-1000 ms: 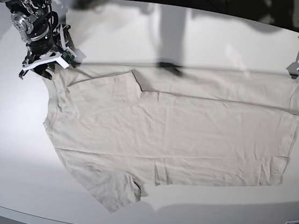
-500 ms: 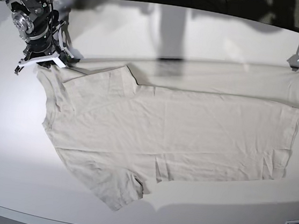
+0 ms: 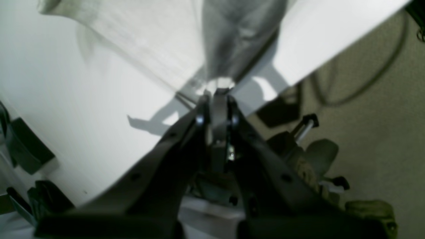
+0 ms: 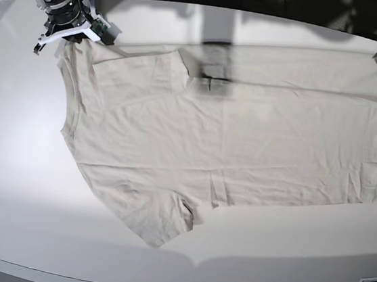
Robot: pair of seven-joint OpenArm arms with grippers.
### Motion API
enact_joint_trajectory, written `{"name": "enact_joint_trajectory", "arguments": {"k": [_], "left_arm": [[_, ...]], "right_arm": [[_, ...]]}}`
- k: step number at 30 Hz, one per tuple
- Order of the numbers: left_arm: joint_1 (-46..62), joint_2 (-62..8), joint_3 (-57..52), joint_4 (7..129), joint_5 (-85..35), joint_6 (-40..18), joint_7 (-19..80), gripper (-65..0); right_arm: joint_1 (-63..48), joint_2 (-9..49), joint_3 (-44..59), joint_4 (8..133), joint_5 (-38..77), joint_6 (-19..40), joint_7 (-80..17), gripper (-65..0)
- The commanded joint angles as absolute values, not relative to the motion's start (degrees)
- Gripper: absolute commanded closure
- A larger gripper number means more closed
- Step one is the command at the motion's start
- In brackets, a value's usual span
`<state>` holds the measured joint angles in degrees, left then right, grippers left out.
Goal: Fold the T-shirt properly
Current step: 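Drag the shirt edge with both grippers to straighten the fold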
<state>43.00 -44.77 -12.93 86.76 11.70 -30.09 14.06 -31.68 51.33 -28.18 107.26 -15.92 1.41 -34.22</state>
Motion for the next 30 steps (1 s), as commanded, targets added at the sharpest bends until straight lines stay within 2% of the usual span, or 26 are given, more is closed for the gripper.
{"name": "enact_joint_trajectory", "arguments": {"k": [1, 11, 30], "left_arm": [[43.62, -45.91, -14.31, 87.11, 11.88, -29.78, 14.55, 0.0], [43.81, -45.91, -18.41, 87.15, 11.66, -29.78, 14.55, 0.0], [43.81, -45.91, -18.39, 87.18, 6.87, -29.78, 18.81, 0.0]], "right_arm": [[-32.56, 52.66, -27.73, 108.44, -17.02, 0.56, -34.79, 0.0], [-40.01, 54.50, -27.73, 110.91, -21.08, -3.49, -36.71, 0.0], [-45.28, 54.46, -27.73, 115.18, -21.06, -3.53, -37.56, 0.0]]}}
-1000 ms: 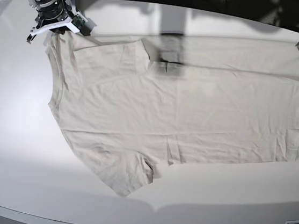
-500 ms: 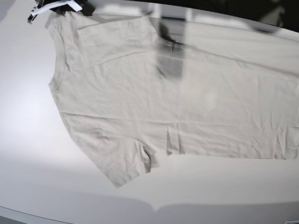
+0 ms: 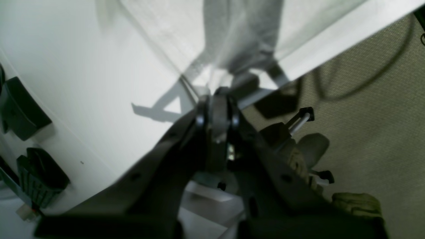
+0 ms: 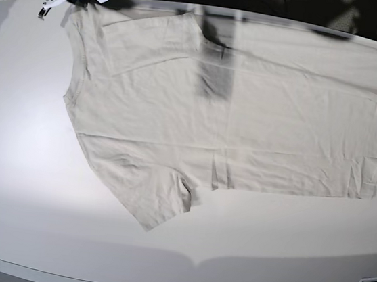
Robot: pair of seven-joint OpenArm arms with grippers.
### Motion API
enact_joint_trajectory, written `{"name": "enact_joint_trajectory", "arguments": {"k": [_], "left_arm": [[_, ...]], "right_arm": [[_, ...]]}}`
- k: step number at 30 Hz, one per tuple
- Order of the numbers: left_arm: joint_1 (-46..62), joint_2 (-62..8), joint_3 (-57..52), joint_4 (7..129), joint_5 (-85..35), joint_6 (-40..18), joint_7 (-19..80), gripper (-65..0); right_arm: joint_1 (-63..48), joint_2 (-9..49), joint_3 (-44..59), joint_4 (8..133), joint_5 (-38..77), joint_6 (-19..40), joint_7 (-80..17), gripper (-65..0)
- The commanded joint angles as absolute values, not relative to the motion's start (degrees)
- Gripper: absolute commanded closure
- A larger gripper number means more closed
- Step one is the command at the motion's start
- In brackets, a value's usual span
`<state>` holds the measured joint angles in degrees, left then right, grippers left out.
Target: Fold the T-shirt properly
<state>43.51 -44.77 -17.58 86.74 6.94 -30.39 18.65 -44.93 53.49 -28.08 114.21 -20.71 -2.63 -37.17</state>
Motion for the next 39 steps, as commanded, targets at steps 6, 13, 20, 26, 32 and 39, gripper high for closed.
{"name": "enact_joint_trajectory", "arguments": {"k": [6, 13, 20, 26, 32, 39], "left_arm": [[43.81, -45.93, -18.41, 87.68, 2.33, -29.78, 18.90, 0.0], [43.81, -45.91, -18.57, 91.02, 0.82, -29.78, 20.01, -20.0], [43.81, -45.91, -24.45, 95.74, 0.56, -29.78, 24.43, -20.0], [43.51, -45.91, -31.73, 98.52, -7.42, -29.78, 20.73, -20.0], [36.75, -45.30, -33.39, 96.25, -17.15, -30.09, 20.97, -20.0], [21.61, -41.98, -33.32, 87.64, -27.97, -33.30, 20.69, -20.0]], "right_arm": [[-45.25, 54.46, -27.73, 115.52, -22.33, -5.02, -37.60, -11.7], [-45.25, 54.63, -27.73, 119.81, -22.35, -6.46, -38.22, -26.1], [-44.27, 56.05, -26.02, 124.46, -22.33, -7.77, -38.17, -26.1], [-41.32, 56.03, -21.98, 124.92, -15.31, -7.68, -34.89, -26.1], [-33.47, 54.50, -21.71, 124.84, -2.87, -3.60, -32.38, -26.1], [-25.69, 47.70, -21.71, 120.62, 3.99, 1.10, -28.88, -26.1]]}}
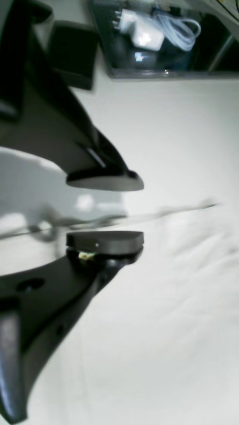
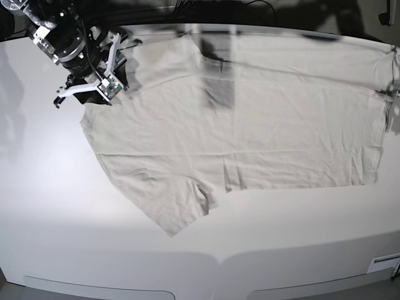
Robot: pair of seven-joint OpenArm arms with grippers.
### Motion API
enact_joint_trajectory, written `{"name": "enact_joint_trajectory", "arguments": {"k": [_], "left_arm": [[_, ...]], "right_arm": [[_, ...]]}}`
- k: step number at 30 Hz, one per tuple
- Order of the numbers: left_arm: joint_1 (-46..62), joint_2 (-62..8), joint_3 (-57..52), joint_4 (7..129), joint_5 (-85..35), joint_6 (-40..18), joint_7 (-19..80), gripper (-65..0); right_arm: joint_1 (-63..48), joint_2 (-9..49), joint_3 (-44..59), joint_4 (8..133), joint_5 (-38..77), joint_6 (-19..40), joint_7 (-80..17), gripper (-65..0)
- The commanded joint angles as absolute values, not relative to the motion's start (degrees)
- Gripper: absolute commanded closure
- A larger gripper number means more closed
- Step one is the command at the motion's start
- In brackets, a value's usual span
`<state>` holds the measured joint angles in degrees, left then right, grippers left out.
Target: Fold the T-shirt properly
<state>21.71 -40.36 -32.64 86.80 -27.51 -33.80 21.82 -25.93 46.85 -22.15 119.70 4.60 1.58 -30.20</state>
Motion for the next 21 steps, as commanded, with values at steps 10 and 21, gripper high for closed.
{"name": "enact_joint_trajectory", "arguments": {"k": [10, 21], "left_arm": [[-2.79, -40.66, -27.24, 63.00, -30.48, -36.99, 17.69, -20.0], [-27.31, -40.49, -7.57, 31.27, -25.41, -37.08, 9.43, -20.0]], "right_arm": [[-16.75, 38.96, -21.71, 115.57, 5.13, 2.31, -26.92, -26.1], [-16.40, 34.79, -21.71, 115.57, 2.96, 3.05, -29.54, -26.1]]}}
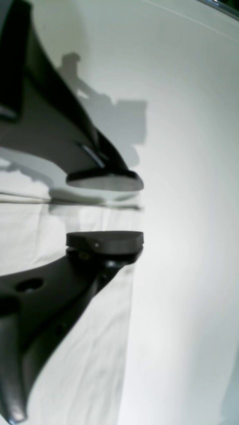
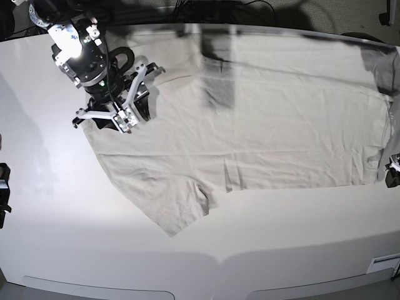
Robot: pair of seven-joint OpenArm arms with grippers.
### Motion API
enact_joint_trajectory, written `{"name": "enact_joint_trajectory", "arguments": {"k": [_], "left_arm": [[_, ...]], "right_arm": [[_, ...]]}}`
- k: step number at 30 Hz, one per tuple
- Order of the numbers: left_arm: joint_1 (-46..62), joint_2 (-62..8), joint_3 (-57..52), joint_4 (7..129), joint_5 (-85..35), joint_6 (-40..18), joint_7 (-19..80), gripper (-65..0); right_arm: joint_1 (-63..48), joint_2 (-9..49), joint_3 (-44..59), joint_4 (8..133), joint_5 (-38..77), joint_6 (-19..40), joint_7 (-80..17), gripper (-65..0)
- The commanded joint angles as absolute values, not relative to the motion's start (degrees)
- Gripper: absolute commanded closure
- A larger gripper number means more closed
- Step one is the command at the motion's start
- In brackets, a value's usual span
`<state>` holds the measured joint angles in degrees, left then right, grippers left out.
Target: Fold the T-shirt properly
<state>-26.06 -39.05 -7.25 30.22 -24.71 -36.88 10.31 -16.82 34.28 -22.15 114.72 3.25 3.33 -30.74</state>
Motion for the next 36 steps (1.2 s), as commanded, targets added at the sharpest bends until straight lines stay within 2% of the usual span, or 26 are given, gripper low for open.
{"name": "enact_joint_trajectory", "arguments": {"k": [1, 8, 10, 13, 17, 22, 30, 32, 36], "left_arm": [[-28.84, -40.29, -6.57, 28.51, -24.25, -37.08, 7.99, -20.0], [-34.76, -36.14, -4.34, 13.10, -10.48, -36.91, -5.50, -20.0], [-35.35, -35.14, -4.34, 10.85, -7.38, -34.98, -8.40, -19.9], [-35.38, -33.78, -4.34, 9.85, -4.43, -29.17, -10.07, -18.9], [-35.40, -33.23, -4.34, 9.78, -4.29, -25.28, -11.97, -18.9], [-35.09, -32.84, -4.34, 9.78, -2.96, -25.02, -11.94, -18.9], [-32.75, -30.15, -4.34, 9.72, -2.98, -25.02, -11.25, -18.9], [-32.42, -29.98, -4.34, 9.72, -2.98, -25.02, -11.35, -16.9], [-32.40, -30.24, -4.34, 9.72, -3.01, -25.02, -11.11, -4.3]], "right_arm": [[-16.38, 34.79, -21.69, 115.57, 2.94, 3.03, -29.61, -26.1], [-16.40, 34.79, -21.69, 115.59, 2.96, 3.03, -29.61, -26.1], [-16.45, 34.79, -21.69, 115.59, 2.96, 3.03, -29.76, -26.1], [-17.28, 34.79, -21.69, 115.61, 0.78, 3.03, -29.82, -26.1], [-18.17, 34.76, -21.69, 115.92, -3.73, 3.01, -32.16, -26.1], [-18.26, 34.79, -21.69, 117.01, -7.88, 3.01, -36.75, -26.1], [-18.15, 34.76, -21.69, 120.77, -8.60, 3.01, -36.60, -26.1], [-18.06, 34.76, -21.69, 121.36, -8.60, 3.01, -36.27, -26.1], [-17.93, 34.76, -21.69, 121.51, -8.60, 2.98, -35.99, -26.1]]}}
